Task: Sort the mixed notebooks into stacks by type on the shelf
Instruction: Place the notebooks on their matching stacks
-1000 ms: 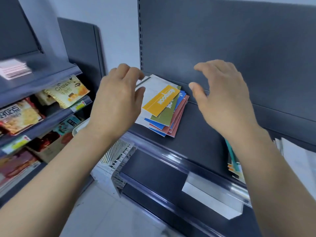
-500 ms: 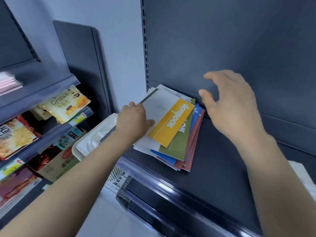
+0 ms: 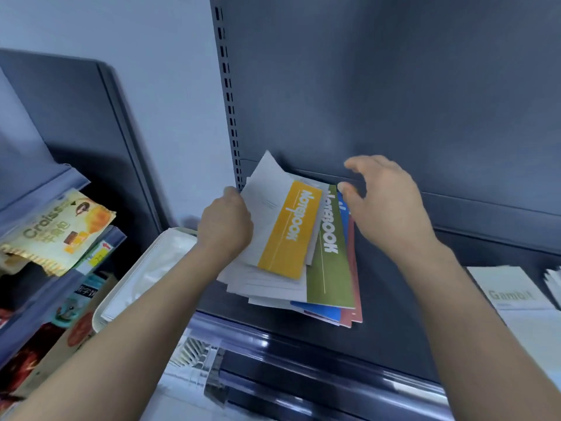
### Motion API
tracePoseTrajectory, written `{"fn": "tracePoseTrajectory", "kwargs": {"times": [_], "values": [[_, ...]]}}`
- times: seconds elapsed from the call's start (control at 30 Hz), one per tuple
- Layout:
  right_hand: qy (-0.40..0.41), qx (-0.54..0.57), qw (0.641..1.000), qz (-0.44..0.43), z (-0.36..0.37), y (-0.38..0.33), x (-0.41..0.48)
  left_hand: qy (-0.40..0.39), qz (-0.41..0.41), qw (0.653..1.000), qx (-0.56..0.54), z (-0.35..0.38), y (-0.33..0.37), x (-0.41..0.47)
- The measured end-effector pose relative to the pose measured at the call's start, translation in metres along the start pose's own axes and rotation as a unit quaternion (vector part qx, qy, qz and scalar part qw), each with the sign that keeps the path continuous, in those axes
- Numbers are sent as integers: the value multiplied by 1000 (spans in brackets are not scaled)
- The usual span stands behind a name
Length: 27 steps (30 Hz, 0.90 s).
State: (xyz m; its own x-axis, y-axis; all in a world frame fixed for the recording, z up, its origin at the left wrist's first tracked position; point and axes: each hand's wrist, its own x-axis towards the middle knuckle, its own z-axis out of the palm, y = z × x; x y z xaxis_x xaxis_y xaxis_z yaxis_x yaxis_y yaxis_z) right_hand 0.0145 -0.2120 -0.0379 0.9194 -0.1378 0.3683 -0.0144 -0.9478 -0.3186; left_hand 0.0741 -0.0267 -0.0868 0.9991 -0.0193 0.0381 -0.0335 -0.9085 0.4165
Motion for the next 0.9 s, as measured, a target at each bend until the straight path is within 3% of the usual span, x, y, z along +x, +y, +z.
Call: {"fn": "tracePoseTrajectory", "kwargs": {"times": [0.13, 0.33, 0.57, 0.7, 0.9], "values": [[-63, -9, 997, 53, 28, -11, 3, 92, -38, 989, -106, -27, -31, 5], [-216, 56, 951, 216, 71, -35, 2, 107, -37, 979, -172, -47, -57, 8], [-98, -99, 956, 258, 105, -68, 8, 113, -45, 978, -170, -65, -96, 6], [-154, -15, 942, 297, 112, -81, 20, 116, -30, 976, -182, -75, -113, 1], [-158, 28, 931, 327, 109, -76, 36, 117, -15, 973, -197, -82, -122, -6]]}}
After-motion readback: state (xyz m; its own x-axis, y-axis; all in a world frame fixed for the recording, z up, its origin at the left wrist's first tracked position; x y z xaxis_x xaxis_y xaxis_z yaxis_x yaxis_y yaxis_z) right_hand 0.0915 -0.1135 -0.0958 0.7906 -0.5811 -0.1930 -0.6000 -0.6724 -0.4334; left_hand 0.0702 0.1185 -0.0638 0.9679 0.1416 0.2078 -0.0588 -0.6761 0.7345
